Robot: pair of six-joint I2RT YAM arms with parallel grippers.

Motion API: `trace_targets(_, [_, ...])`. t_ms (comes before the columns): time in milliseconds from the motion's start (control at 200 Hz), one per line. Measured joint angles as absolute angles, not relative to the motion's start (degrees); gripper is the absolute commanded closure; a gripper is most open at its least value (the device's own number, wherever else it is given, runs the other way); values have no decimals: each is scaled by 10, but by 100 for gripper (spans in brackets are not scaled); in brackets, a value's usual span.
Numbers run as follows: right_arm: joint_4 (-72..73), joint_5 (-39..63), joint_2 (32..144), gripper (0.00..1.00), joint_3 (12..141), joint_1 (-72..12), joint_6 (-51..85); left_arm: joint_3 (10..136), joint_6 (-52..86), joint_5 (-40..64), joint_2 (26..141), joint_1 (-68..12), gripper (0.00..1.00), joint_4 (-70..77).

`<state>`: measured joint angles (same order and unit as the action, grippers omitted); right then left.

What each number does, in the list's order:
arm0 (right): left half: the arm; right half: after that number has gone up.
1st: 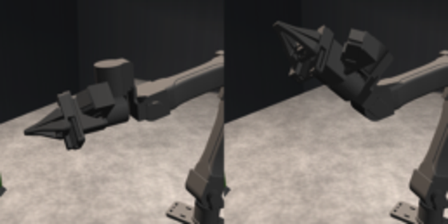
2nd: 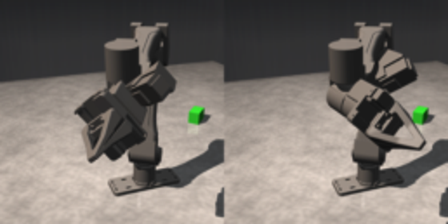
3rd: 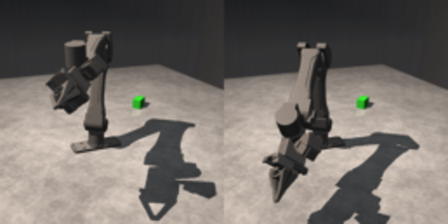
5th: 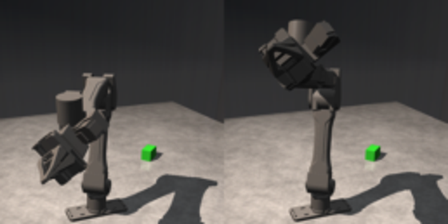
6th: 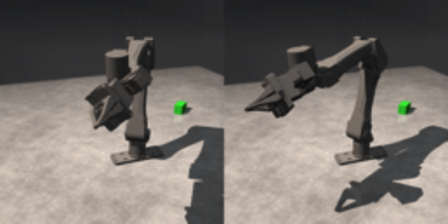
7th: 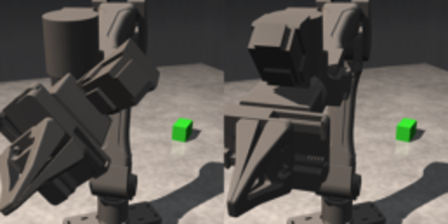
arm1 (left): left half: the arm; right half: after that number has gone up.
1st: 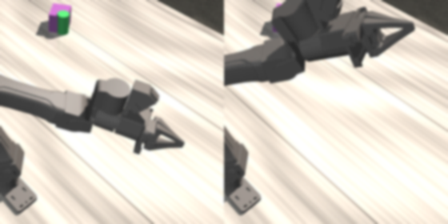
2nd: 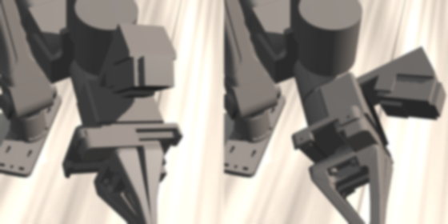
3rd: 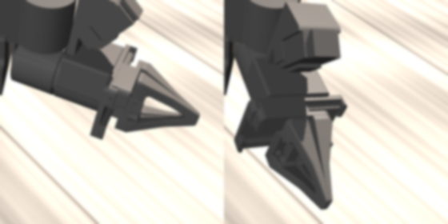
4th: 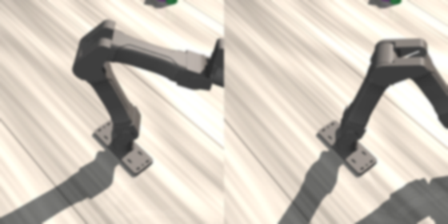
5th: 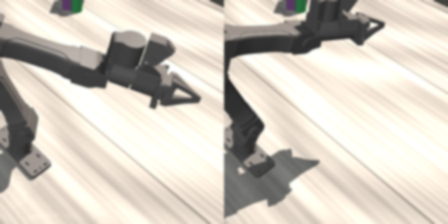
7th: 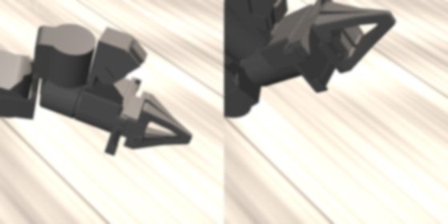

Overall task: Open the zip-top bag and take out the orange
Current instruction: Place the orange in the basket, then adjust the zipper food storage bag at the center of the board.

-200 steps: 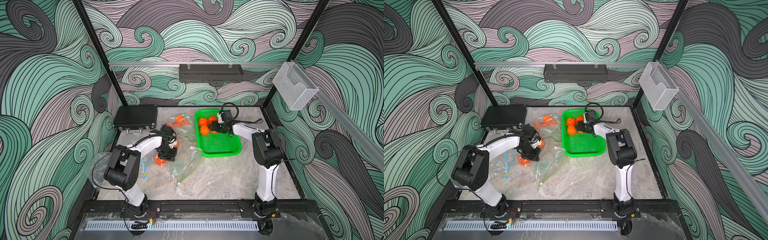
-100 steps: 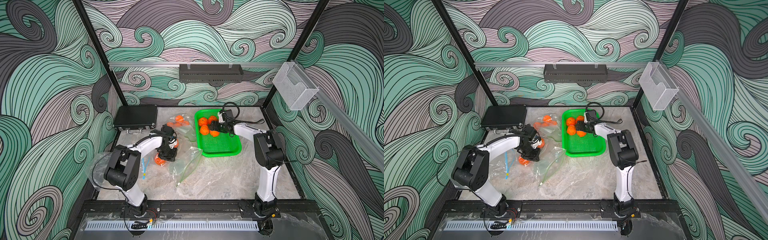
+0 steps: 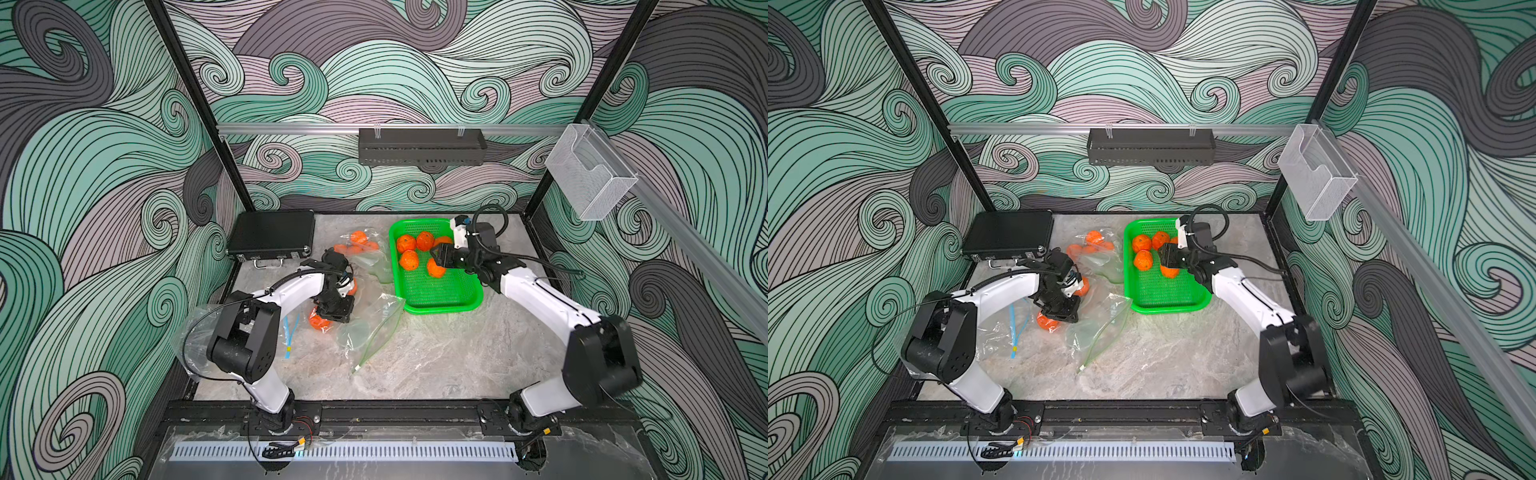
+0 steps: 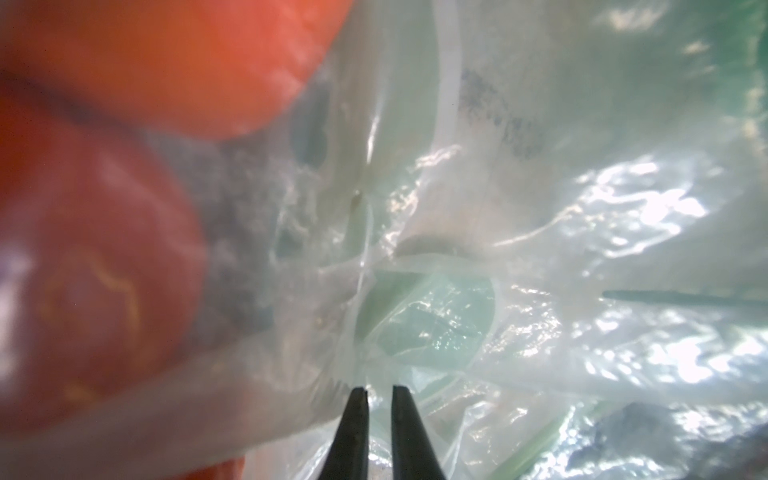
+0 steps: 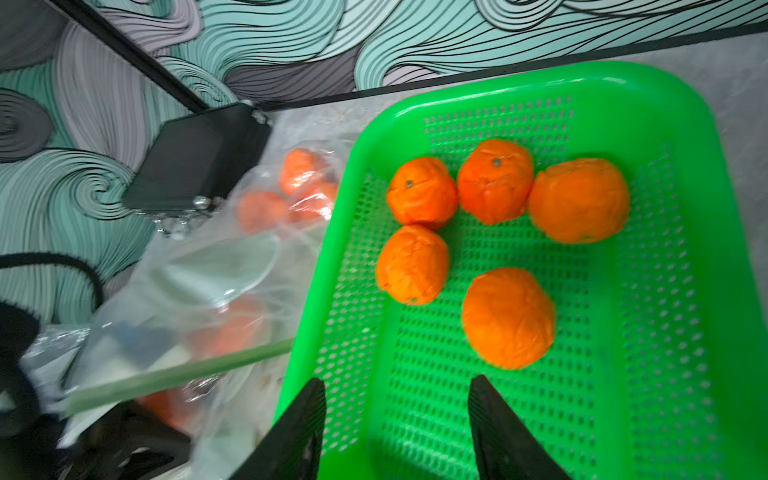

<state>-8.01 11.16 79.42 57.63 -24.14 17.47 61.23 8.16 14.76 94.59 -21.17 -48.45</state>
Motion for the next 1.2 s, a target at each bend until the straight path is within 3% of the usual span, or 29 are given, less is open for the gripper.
trace_targets(180, [-84, 123, 659, 75, 473, -331, 144, 614, 82, 145, 944, -212, 86, -485])
trace_targets(425, [-67, 142, 588, 81, 378, -442, 96, 614, 81, 145, 943, -212, 86, -485])
trace_targets(851, [-3, 143, 812, 84, 433, -548, 23, 614, 81, 143, 943, -212, 86, -485])
trace_targets(1201, [64, 118, 962, 79, 478, -566, -20, 614, 81, 143, 943, -212, 86, -485])
